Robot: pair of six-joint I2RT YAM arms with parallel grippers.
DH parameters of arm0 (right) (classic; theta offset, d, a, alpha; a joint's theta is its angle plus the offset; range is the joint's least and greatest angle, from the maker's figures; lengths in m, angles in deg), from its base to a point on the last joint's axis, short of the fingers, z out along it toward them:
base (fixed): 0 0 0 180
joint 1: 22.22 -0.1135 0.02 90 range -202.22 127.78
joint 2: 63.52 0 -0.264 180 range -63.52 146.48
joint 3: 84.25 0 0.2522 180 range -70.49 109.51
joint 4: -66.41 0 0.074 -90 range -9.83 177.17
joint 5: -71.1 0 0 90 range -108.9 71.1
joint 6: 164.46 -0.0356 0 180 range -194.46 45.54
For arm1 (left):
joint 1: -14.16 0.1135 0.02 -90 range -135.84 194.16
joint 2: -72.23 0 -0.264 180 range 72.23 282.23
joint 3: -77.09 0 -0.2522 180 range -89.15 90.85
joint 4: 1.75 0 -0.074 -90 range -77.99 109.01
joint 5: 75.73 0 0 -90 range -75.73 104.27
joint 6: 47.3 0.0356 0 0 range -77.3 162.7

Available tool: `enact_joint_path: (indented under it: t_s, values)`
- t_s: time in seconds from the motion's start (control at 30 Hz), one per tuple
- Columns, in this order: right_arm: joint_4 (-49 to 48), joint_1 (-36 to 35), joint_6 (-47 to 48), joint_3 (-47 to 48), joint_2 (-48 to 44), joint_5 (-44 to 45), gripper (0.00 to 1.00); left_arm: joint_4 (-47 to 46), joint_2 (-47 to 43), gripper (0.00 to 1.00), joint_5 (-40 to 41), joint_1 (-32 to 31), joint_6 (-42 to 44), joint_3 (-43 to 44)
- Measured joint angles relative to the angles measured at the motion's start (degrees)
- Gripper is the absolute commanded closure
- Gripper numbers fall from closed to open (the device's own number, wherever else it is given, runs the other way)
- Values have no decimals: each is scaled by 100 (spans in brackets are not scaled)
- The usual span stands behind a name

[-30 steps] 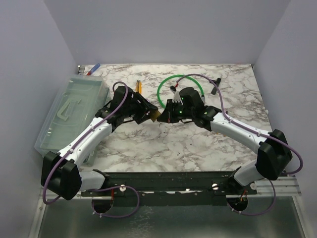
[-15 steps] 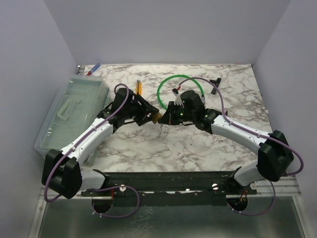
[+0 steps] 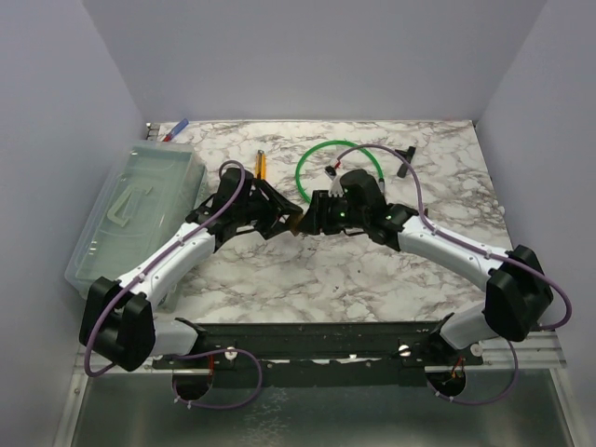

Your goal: Unlock with the key

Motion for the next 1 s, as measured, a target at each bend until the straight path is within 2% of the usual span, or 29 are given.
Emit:
enact_joint_path:
  t_s: [0.13, 0.33, 0.83, 1.0]
  values:
    - [15, 17, -7, -2, -179, 52, 34, 2, 79, 100, -125, -63, -7, 0]
    - [120, 24, -33, -2, -739, 66, 31, 2, 114, 100, -142, -85, -13, 13]
    - [245, 24, -50, -299, -920, -151, 65, 2, 114, 100, -142, -81, -35, 31]
    - [245, 24, -39, -299, -782, -214, 68, 2, 114, 100, -142, -81, -46, 31]
